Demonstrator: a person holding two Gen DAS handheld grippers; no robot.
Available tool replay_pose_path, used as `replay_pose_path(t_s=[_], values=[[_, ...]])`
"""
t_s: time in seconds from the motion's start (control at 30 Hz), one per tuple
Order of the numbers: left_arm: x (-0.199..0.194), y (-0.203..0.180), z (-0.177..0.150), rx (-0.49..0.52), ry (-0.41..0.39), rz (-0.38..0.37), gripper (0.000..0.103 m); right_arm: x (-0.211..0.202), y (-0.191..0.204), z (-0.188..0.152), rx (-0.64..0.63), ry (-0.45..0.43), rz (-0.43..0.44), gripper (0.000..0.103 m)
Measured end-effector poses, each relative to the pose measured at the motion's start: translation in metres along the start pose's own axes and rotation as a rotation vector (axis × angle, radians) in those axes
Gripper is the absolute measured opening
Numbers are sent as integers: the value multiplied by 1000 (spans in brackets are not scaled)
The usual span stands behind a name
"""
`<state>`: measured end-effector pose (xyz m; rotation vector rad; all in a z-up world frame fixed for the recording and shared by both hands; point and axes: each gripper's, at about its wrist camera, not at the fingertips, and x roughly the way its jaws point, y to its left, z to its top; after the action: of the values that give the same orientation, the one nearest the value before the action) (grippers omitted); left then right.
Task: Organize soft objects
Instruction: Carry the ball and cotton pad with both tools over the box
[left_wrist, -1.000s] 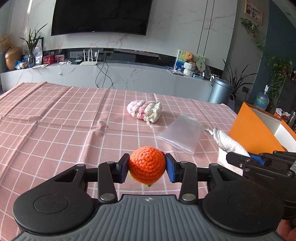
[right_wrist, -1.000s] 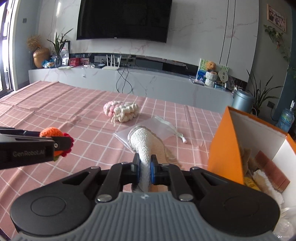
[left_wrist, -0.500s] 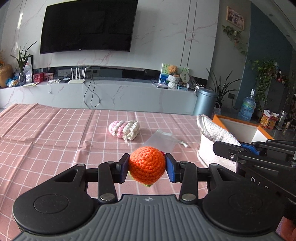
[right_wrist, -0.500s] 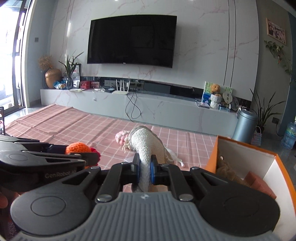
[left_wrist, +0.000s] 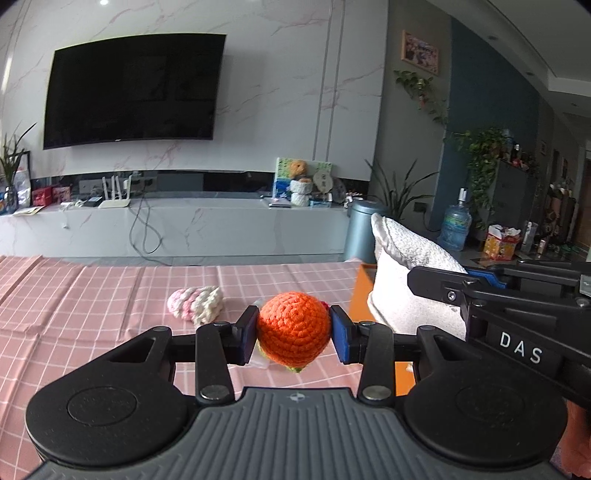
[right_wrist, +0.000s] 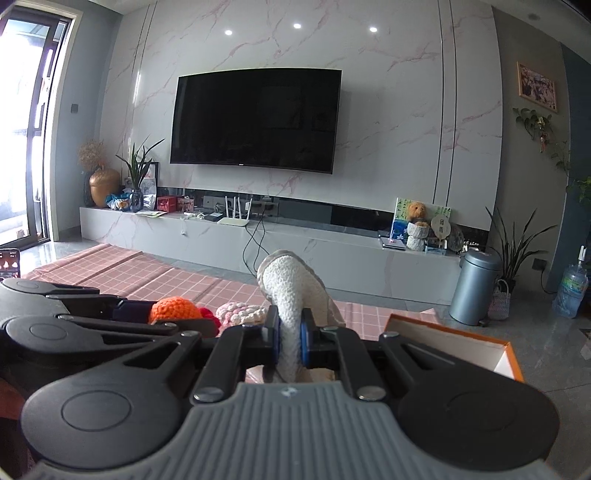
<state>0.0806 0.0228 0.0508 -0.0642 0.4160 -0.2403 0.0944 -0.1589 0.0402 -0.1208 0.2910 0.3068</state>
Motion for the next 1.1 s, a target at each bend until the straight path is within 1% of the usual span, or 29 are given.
replay_pose_path(t_s=[0.23, 0.4, 0.57, 0.8, 0.97, 1.1], values=[[9, -30, 11, 65, -20, -80, 46, -18, -25, 4, -28, -11, -48, 8], [21, -51, 17, 99, -18, -148, 46, -24, -45, 5, -50, -12, -95, 8], [35, -73, 19, 151, -10, -199, 46, -27, -71, 3, -31, 4, -127, 8], [61, -99, 17, 216, 38, -254, 46, -21, -104, -5, -8, 58, -172, 8], [77, -113, 13, 255, 78, -269, 46, -12, -124, -16, 16, 108, -192, 8], [86, -123, 5, 300, 105, -278, 46, -2, -139, -28, 40, 155, -190, 8]])
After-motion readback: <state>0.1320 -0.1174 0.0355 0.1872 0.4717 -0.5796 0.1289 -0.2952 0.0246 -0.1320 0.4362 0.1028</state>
